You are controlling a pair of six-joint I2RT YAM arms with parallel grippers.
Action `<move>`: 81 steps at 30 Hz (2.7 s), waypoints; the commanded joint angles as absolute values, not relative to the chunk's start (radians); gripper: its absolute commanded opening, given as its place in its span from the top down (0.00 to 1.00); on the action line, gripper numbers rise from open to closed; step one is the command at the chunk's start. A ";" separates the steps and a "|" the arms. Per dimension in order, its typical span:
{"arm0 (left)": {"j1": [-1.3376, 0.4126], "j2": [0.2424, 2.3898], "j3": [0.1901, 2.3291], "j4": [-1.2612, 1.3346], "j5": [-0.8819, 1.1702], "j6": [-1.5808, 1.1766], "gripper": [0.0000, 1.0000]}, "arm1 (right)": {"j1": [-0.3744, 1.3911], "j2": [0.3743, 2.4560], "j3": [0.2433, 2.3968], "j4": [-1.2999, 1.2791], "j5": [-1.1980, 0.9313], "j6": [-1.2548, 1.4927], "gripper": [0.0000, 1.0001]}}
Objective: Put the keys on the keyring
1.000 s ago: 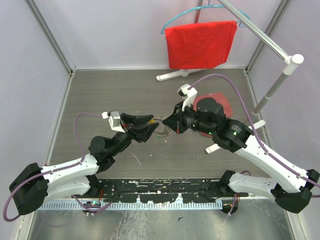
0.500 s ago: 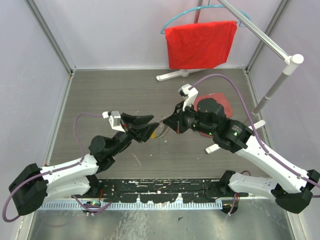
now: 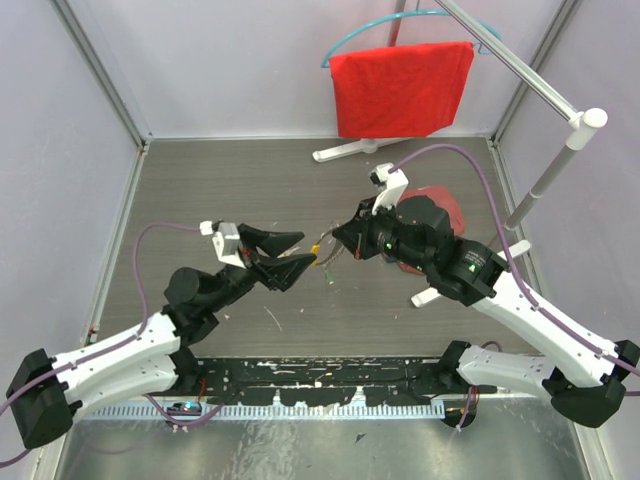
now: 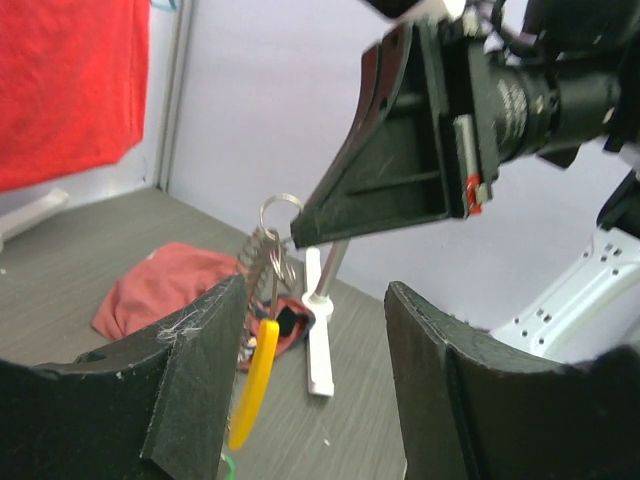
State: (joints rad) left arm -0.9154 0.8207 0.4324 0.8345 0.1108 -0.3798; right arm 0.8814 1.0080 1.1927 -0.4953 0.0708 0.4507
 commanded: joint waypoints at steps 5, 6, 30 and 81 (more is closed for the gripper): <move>-0.919 0.925 0.458 0.854 0.195 -0.430 0.34 | 0.881 0.966 1.242 -0.378 0.108 0.487 0.99; -0.919 0.934 0.462 0.856 0.200 -0.434 0.34 | 0.882 0.962 1.242 -0.376 0.109 0.488 0.99; -0.919 1.007 0.484 0.901 0.003 -0.431 0.26 | 0.882 0.965 1.220 -0.357 0.000 0.468 0.99; -0.919 1.008 0.468 1.092 0.092 -0.242 0.24 | 0.881 0.949 1.174 -0.244 -0.019 0.445 0.99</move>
State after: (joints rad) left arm -0.9173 1.0271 0.4282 1.0370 0.0711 -0.3069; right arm 0.8814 0.9817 1.1736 -0.3138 0.0139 0.4683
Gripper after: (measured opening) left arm 0.761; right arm 0.029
